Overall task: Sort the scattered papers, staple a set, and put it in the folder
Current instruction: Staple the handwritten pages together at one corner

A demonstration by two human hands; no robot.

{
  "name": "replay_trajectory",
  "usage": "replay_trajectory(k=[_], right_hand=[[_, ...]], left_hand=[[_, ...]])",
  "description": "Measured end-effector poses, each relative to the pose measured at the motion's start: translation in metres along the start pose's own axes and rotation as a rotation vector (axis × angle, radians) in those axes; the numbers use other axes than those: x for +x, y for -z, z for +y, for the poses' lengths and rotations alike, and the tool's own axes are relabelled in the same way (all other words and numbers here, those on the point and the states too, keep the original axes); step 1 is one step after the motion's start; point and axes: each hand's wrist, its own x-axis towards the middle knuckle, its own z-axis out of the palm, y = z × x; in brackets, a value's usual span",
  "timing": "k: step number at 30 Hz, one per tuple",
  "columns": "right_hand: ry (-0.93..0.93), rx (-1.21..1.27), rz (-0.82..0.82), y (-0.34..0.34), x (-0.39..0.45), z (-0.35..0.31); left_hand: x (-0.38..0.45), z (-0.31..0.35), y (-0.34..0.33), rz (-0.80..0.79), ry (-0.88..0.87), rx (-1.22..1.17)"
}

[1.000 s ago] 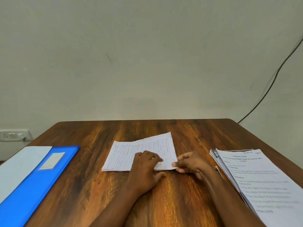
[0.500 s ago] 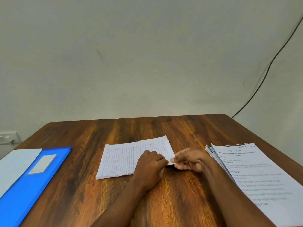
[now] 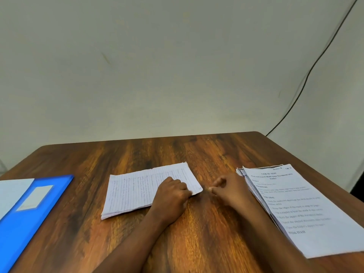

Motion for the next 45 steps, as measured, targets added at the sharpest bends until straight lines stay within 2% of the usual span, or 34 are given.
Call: replay_trajectory(k=[3, 6, 10, 16, 19, 21, 24, 28, 36, 45], right_hand=[[0.017, -0.465, 0.251, 0.017, -0.016, 0.017], [-0.095, -0.565, 0.257, 0.022, -0.019, 0.035], [-0.181, -0.447, 0.197, 0.026, -0.013, 0.045], [-0.14, -0.352, 0.13, 0.026, -0.005, 0.044], [-0.099, -0.161, 0.084, 0.021, -0.006, 0.042], [-0.131, 0.094, -0.014, 0.018, -0.011, 0.033], [-0.2, 0.436, -0.263, 0.014, -0.019, 0.015], [-0.28, 0.654, -0.473, 0.006, -0.023, 0.002], [-0.341, 0.792, -0.593, -0.006, -0.02, -0.008], [-0.358, 0.82, -0.577, -0.013, -0.013, -0.011]], left_hand=[[0.0, -0.001, -0.002, 0.004, -0.005, -0.017], [0.0, -0.002, -0.002, 0.0, -0.013, -0.017], [0.0, -0.001, -0.001, -0.01, -0.026, 0.009], [0.0, 0.0, 0.002, -0.026, -0.01, 0.015], [0.001, 0.002, 0.004, -0.025, -0.006, 0.013], [0.002, 0.003, 0.006, -0.025, -0.004, 0.018], [0.003, 0.005, 0.007, -0.033, 0.002, 0.028], [0.003, 0.005, 0.007, -0.041, 0.01, 0.038], [0.005, 0.005, 0.008, -0.043, 0.013, 0.062], [0.004, 0.005, 0.008, -0.071, 0.0, 0.075]])
